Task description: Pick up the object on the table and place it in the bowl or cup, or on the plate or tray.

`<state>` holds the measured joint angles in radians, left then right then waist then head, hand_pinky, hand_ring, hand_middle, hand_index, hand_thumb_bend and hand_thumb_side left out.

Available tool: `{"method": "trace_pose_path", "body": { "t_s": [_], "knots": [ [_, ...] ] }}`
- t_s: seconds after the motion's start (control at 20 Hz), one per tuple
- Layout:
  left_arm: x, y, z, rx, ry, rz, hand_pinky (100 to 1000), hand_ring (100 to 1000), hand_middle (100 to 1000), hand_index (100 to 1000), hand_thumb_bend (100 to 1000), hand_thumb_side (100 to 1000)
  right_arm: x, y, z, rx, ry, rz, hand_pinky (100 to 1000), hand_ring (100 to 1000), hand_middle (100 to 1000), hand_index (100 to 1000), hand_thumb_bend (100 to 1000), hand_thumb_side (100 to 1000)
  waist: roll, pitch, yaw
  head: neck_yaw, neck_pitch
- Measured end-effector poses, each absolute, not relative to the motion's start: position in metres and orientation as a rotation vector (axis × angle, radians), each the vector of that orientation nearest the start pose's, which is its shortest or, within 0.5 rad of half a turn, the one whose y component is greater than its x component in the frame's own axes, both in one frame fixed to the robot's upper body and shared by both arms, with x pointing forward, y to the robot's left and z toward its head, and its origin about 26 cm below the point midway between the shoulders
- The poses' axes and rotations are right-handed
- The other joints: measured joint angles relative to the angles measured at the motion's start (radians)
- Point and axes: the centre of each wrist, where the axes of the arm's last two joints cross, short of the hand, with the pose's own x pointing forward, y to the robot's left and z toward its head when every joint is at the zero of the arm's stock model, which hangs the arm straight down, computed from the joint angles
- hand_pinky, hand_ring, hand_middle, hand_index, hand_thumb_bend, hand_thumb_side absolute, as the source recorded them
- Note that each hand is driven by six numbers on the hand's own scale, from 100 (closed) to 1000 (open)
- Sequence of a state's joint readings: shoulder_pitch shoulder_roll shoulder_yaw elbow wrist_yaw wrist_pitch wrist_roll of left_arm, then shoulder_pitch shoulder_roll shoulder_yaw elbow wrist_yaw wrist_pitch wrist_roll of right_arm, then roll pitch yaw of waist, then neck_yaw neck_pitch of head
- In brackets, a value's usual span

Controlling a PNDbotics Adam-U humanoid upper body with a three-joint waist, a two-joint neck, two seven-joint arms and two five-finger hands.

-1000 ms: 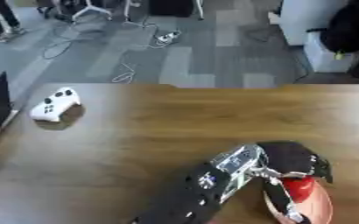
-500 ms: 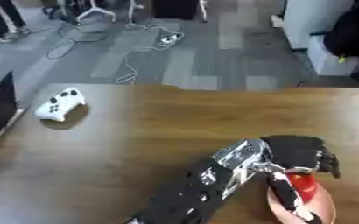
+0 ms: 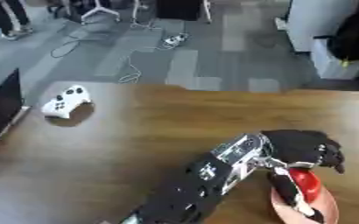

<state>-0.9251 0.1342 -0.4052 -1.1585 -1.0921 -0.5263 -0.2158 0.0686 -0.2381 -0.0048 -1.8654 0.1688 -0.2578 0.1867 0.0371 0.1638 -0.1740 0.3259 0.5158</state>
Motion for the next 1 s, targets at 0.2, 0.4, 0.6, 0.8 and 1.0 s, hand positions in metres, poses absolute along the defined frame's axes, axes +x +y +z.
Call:
{"method": "trace_pose_path", "body": {
  "t_s": [0.2, 0.4, 0.6, 0.8, 1.0],
  "knots": [
    [0.431, 0.1, 0.185, -0.758, 2.37, 2.223, 973, 943, 873, 905, 543, 747, 0.255, -0.291, 0.063, -0.188, -1.973, 0.566, 599, 710, 598, 967, 100, 936, -0.001, -0.002, 0.007, -0.001, 0.001],
    [0.431, 0.125, 0.189, -0.803, 2.548, 2.125, 919, 920, 872, 901, 557, 729, 0.253, -0.292, 0.061, -0.192, -1.965, 0.562, 600, 710, 600, 967, 100, 969, -0.002, -0.002, 0.019, -0.01, 0.002],
    [0.43, 0.143, 0.193, -0.846, 2.645, 2.059, 786, 873, 867, 904, 541, 733, 0.253, -0.293, 0.061, -0.197, -1.963, 0.563, 600, 710, 598, 969, 100, 942, -0.003, -0.003, 0.038, -0.018, 0.002],
    [0.428, 0.16, 0.174, -0.817, 2.845, 2.008, 579, 795, 861, 910, 310, 740, 0.253, -0.293, 0.059, -0.197, -1.954, 0.566, 599, 710, 597, 972, 100, 949, 0.001, -0.004, 0.067, -0.019, 0.002],
    [0.416, 0.182, 0.119, -0.626, 3.293, 1.835, 552, 783, 866, 927, 100, 938, 0.258, -0.291, 0.059, -0.188, -1.934, 0.578, 599, 711, 600, 980, 100, 964, 0.016, -0.004, 0.114, -0.032, -0.008]
  ]
}}
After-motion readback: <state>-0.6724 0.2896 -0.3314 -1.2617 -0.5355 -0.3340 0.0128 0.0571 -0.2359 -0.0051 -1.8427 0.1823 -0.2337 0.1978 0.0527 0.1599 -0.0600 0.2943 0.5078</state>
